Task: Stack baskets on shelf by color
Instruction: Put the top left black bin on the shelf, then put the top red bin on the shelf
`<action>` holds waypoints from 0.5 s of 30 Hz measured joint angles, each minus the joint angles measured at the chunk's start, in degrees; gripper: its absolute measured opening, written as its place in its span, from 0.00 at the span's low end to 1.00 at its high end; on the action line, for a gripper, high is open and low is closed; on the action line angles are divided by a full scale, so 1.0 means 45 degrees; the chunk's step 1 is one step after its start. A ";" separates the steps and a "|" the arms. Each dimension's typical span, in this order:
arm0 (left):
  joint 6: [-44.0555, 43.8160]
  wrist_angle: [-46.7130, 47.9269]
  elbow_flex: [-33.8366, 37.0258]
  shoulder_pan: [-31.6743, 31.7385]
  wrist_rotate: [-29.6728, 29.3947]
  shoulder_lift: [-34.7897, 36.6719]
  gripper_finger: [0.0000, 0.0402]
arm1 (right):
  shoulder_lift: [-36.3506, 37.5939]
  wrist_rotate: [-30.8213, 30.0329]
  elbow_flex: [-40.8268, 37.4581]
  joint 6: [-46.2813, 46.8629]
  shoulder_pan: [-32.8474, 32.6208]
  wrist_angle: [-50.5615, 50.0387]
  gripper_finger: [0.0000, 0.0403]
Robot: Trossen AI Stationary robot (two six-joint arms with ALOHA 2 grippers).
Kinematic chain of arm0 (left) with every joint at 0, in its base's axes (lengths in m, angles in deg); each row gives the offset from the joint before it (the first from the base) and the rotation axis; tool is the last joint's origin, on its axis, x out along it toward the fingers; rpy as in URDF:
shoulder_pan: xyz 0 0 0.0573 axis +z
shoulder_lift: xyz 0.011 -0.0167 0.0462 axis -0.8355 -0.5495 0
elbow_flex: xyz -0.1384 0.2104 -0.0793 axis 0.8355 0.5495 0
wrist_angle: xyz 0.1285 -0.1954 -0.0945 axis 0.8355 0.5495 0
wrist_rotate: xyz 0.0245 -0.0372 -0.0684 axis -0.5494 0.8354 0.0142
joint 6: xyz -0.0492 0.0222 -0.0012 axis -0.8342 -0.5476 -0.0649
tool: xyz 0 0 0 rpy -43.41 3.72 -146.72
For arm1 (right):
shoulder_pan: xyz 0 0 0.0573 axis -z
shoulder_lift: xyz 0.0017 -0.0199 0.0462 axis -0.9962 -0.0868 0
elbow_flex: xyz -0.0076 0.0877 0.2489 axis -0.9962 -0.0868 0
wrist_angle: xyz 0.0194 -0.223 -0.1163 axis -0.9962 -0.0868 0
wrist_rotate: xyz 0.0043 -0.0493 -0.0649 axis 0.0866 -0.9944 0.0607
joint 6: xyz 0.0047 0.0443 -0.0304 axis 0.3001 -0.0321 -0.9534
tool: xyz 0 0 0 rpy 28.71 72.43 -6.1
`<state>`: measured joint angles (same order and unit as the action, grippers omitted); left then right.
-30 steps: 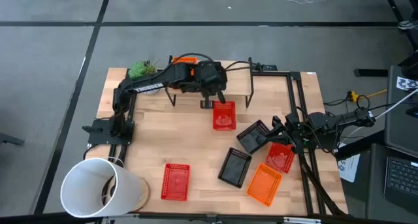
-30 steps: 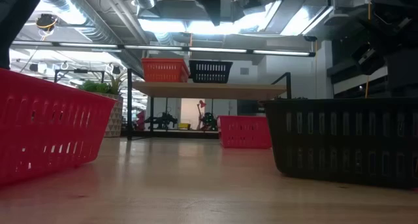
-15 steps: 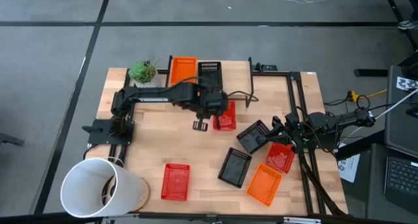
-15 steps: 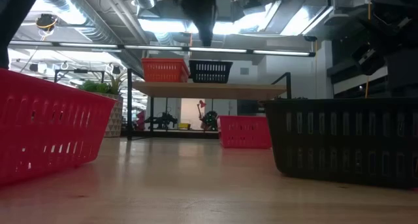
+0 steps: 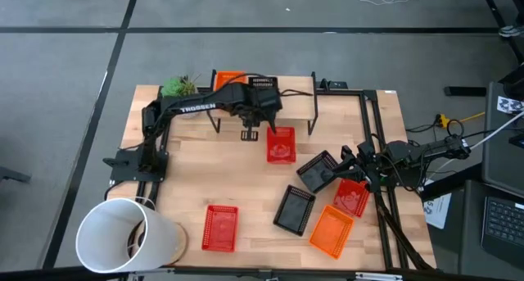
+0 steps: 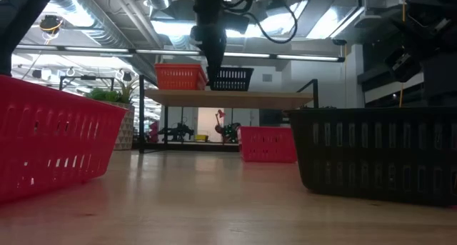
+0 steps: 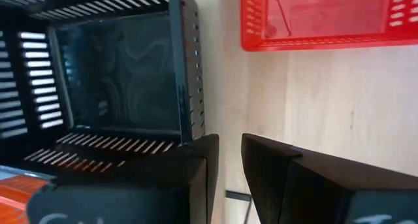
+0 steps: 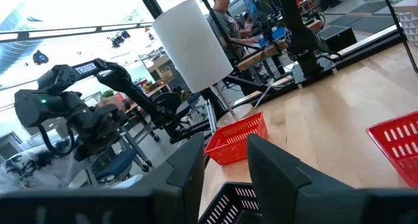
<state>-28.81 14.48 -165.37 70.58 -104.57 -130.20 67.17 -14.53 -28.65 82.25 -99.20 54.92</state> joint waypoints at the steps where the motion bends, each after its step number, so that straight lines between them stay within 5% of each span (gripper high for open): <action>1: 0.0003 -0.0017 0.0000 0.0076 -0.0037 0.0000 0.15 | 0.0000 0.0000 0.0000 -0.0002 0.0002 0.0000 0.29; 10: -0.0449 0.0016 -0.0017 0.0073 -0.0021 0.0000 0.15 | 0.0000 0.0005 0.0000 -0.0007 -0.0001 -0.0008 0.29; 15: -0.1589 0.0117 -0.0620 -0.0888 0.1207 0.0010 0.15 | 0.0000 0.0010 0.0000 -0.0002 -0.0001 -0.0007 0.29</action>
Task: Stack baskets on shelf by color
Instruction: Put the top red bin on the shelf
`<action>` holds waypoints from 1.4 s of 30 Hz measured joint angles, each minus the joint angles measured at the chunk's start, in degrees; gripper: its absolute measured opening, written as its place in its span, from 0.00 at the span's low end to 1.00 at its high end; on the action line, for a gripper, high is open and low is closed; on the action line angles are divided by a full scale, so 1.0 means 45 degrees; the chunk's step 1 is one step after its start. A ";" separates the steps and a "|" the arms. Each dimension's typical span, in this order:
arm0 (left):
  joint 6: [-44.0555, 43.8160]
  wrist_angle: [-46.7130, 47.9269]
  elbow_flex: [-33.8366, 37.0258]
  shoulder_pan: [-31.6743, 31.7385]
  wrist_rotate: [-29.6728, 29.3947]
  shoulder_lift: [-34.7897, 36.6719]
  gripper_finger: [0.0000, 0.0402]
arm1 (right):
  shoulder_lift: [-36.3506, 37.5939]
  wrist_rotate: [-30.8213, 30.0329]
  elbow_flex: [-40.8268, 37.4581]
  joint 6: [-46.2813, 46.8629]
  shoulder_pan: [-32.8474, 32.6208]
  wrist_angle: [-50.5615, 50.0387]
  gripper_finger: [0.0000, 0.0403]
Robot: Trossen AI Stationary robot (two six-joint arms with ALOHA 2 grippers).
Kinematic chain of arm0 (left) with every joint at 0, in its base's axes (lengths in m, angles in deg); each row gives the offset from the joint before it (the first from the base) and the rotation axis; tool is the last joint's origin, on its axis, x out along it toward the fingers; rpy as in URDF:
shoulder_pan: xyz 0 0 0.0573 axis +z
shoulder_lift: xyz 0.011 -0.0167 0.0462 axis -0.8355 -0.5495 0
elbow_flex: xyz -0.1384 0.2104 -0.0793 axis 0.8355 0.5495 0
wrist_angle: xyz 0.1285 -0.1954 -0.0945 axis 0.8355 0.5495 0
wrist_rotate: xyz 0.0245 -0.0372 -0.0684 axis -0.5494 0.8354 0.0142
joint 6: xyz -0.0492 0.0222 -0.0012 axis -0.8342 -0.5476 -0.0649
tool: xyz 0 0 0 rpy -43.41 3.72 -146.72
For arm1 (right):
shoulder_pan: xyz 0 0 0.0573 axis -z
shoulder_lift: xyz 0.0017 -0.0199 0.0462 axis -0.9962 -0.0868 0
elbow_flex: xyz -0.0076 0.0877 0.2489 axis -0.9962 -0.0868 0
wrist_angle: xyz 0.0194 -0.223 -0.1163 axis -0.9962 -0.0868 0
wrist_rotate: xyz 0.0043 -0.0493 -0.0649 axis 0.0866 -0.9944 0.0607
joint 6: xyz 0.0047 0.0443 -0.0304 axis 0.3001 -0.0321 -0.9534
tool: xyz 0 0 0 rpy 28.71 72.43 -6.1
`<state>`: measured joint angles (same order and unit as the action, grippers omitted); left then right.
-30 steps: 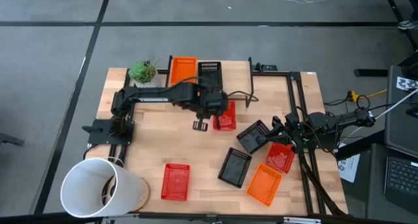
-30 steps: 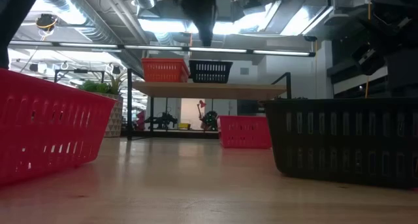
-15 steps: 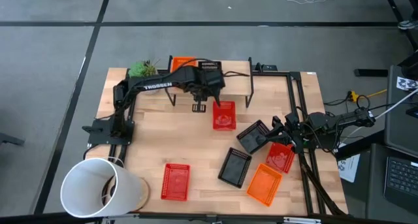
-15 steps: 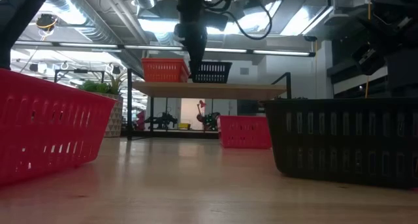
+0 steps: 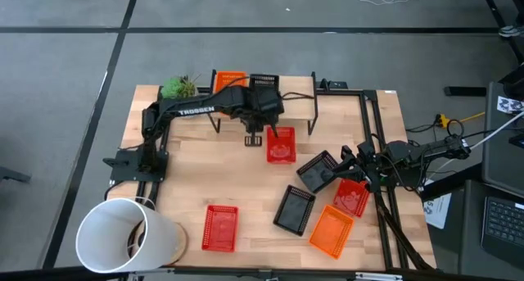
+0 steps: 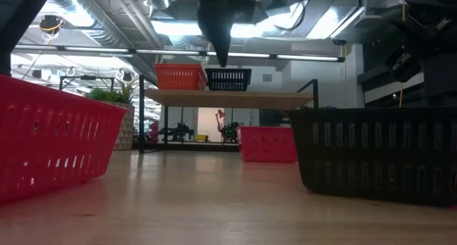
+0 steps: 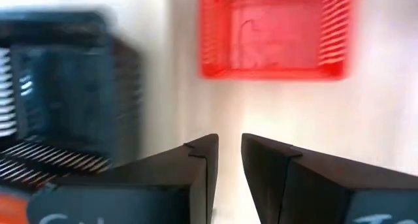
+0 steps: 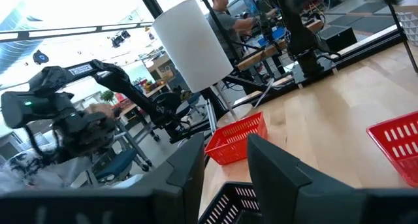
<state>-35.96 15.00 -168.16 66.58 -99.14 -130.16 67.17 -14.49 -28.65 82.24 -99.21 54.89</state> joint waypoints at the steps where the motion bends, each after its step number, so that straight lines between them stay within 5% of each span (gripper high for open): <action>1: -0.0299 0.0049 -0.0088 -0.0242 0.0121 0.0000 0.15 | 0.0000 0.0000 0.0000 0.0015 -0.0002 0.0027 0.29; 7: -0.1461 0.2295 -0.0656 -0.1944 0.0478 0.0000 0.15 | -0.0008 0.0086 0.0272 -0.0935 0.0000 0.2931 0.29; 10: -0.1121 0.4151 -0.0696 -0.2558 0.1193 0.0000 0.15 | -0.0264 0.0356 0.1501 -0.1977 -0.0002 0.2453 0.29; 15: -0.0784 0.4086 -0.0014 -0.3299 0.3852 0.0385 0.15 | -0.2142 0.0097 0.4716 -0.2400 0.0003 -0.1309 0.29; 20: -0.0665 0.4175 0.1421 -0.3627 0.3590 0.1048 0.15 | -0.5296 -0.1584 0.8142 -0.1584 0.0008 -0.6080 0.29; 27: -0.1523 0.1751 0.6153 -0.2853 0.3535 0.4214 0.11 | -0.9313 -0.1702 1.0987 -0.0251 -0.0002 -1.0167 0.29; 35: -0.2477 -0.3266 1.2228 -0.2507 0.3703 0.8412 0.08 | -1.2587 -0.1764 1.1205 0.2389 -0.0002 -1.0594 0.29; 42: -0.3194 -0.6951 1.5608 -0.2512 0.2719 1.0440 0.08 | -1.5204 -0.2028 1.1205 0.4263 0.0008 -1.0323 0.29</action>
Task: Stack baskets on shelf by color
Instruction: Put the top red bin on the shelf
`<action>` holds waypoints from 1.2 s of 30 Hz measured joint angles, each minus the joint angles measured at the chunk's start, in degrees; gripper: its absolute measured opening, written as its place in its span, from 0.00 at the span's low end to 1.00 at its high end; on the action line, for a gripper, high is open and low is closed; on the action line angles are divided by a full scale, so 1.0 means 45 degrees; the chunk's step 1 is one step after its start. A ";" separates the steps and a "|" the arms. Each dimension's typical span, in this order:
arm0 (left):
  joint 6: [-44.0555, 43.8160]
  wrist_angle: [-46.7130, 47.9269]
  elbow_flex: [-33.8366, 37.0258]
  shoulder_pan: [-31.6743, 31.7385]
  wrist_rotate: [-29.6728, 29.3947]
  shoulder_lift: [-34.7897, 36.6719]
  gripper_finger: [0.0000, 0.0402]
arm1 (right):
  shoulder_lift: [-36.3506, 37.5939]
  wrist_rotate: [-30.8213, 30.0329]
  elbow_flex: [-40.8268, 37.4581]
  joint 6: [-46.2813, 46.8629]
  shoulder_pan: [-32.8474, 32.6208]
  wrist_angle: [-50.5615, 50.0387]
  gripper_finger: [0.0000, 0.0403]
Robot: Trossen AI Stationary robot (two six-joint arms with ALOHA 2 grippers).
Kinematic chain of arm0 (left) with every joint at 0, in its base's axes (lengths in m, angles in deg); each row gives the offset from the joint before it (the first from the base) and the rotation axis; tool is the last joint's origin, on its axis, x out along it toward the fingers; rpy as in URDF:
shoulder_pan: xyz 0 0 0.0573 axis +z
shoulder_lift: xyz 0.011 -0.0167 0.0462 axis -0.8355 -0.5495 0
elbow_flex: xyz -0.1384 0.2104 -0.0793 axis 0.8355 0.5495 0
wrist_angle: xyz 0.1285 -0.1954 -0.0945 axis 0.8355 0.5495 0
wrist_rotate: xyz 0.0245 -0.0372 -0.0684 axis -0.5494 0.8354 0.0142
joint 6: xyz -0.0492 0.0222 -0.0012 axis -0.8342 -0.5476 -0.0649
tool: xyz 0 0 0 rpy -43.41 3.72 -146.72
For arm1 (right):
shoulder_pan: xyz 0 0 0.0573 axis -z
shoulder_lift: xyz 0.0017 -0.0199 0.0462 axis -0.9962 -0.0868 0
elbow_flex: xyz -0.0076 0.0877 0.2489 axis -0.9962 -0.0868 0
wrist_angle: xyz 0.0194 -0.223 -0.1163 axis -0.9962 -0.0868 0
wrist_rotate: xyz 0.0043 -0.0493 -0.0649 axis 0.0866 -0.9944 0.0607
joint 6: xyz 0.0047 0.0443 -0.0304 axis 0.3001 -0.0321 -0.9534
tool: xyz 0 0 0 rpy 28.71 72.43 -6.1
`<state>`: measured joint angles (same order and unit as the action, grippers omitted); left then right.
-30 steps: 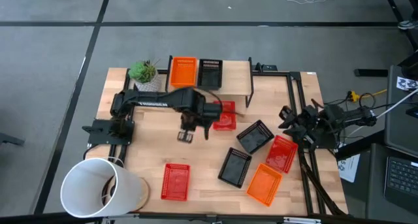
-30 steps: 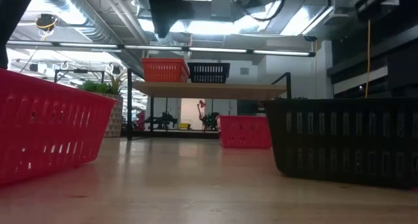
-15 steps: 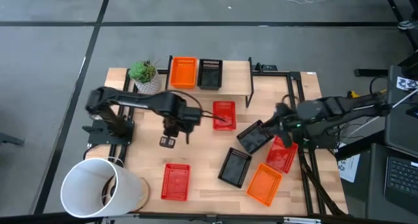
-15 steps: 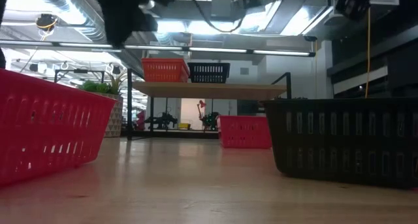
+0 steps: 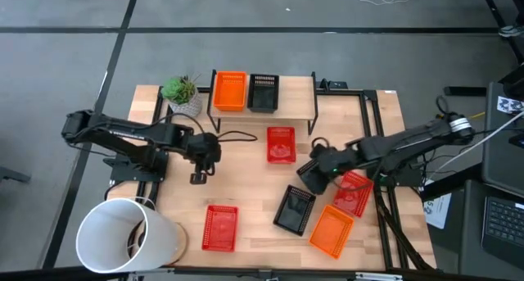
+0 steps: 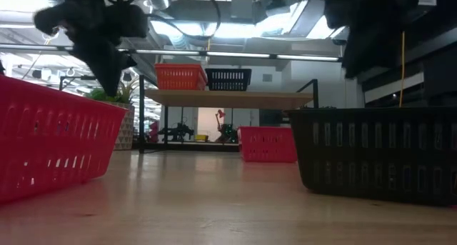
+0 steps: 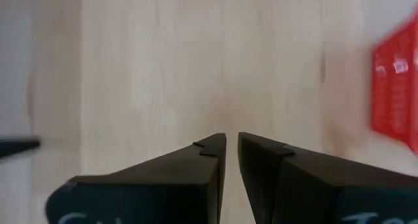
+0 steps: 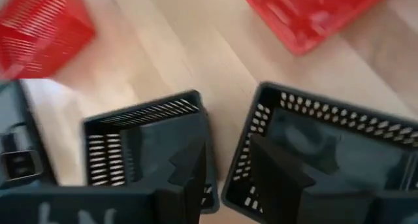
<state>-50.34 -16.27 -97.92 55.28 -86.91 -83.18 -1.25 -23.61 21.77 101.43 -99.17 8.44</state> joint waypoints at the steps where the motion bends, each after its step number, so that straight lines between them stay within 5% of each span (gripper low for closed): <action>1: -0.0002 -0.0491 0.0280 0.0000 -0.0122 0.0139 0.08 | -0.0332 0.0007 -0.0005 0.0176 0.0000 0.0047 0.29; 9: -0.0226 -0.1320 0.0846 0.0000 -0.0712 0.0111 0.08 | -0.2149 0.0065 -0.0019 0.0278 0.0030 0.1422 0.29; 18: 0.0107 -0.1084 0.0856 0.0000 -0.0752 0.0076 0.08 | -0.3508 -0.1411 -0.0005 -0.4306 0.0870 0.5030 0.29; 26: 0.0352 -0.1073 0.0856 0.0000 -0.0752 0.0076 0.08 | -0.4799 -0.1467 0.0301 -0.6510 0.2312 0.4690 0.29; 36: 0.0449 -0.1072 0.0856 0.0000 -0.0747 0.0071 0.08 | -0.6389 -0.0901 0.1300 -0.8597 0.2458 0.3921 0.29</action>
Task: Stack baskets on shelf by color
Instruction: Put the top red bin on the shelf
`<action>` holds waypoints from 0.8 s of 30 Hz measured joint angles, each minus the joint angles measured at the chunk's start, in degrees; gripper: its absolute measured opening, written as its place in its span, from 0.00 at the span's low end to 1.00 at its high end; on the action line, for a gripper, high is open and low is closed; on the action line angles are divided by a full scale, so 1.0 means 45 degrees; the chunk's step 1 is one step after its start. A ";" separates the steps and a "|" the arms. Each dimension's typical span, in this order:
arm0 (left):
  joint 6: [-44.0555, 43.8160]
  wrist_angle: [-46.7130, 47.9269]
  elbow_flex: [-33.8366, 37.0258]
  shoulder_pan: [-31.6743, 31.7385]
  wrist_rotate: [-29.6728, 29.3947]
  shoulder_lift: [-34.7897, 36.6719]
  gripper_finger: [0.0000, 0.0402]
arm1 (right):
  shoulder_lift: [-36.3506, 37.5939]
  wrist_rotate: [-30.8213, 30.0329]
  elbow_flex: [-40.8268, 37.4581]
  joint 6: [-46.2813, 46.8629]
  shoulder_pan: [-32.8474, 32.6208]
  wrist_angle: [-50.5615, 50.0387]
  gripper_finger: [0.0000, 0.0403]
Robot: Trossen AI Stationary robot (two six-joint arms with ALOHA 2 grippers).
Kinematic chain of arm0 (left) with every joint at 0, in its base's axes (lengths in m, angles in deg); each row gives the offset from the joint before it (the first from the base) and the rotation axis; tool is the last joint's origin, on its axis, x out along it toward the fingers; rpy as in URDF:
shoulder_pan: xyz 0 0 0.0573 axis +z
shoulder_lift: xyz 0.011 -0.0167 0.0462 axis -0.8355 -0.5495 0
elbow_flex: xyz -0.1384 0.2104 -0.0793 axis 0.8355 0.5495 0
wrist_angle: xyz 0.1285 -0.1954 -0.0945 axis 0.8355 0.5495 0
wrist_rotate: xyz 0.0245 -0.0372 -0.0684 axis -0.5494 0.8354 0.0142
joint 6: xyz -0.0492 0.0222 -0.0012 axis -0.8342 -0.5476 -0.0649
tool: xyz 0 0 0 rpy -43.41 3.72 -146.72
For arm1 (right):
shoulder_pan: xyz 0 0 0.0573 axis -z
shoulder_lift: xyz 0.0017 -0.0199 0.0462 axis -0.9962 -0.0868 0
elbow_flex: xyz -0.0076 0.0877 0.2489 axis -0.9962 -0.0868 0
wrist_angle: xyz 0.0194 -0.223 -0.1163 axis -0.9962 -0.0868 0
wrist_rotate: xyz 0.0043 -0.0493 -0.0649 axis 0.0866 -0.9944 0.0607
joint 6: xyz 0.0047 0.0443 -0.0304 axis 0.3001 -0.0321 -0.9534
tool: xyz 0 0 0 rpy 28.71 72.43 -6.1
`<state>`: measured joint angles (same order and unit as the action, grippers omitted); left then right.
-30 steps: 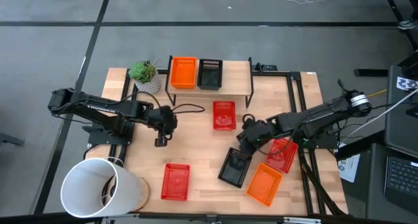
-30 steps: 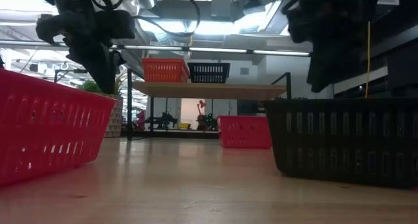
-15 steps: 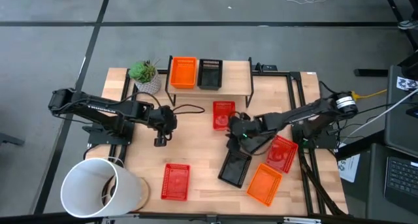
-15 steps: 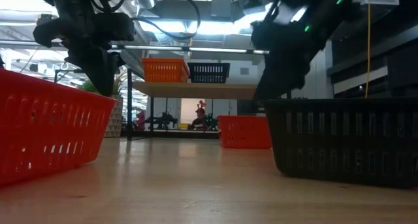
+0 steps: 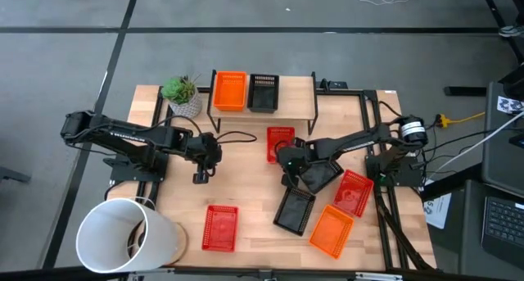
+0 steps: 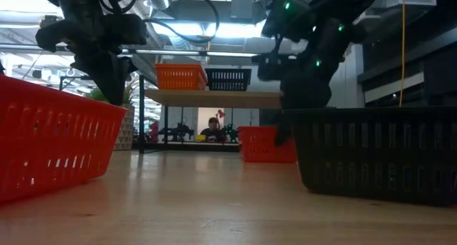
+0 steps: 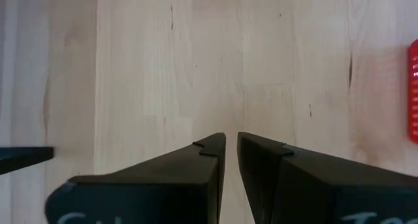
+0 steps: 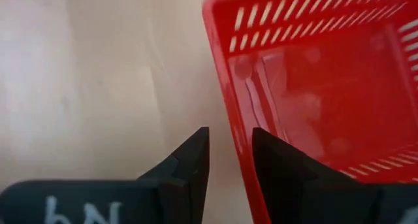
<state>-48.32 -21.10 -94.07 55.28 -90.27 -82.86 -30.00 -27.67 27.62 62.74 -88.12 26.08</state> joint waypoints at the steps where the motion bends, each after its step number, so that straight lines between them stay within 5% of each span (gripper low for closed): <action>1: 0.0000 -0.0005 0.0000 0.0000 -0.0005 0.0000 0.08 | -0.0139 0.0000 0.0002 0.0058 -0.0003 -0.0003 0.29; 4: -0.0005 -0.0023 0.0000 0.0000 -0.0003 -0.0005 0.08 | -0.0246 -0.0006 0.0009 0.0741 -0.0005 0.0107 0.24; 9: -0.0010 -0.0036 0.0000 0.0000 -0.0005 -0.0005 0.08 | 0.0181 -0.0165 0.0056 0.0846 -0.0184 0.0186 0.03; 16: -0.0009 -0.0049 0.0000 0.0000 -0.0005 -0.0005 0.08 | 0.0577 0.1424 0.1699 0.1094 -0.1067 0.0029 0.01; 24: 0.0524 -0.0161 0.0527 -0.0138 0.0063 0.0152 0.08 | 0.1003 0.0325 0.4706 0.1024 -0.2495 -0.3142 0.00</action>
<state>-45.96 -21.82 -91.70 54.66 -89.98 -82.17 -25.49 -26.20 48.80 67.35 -99.34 11.94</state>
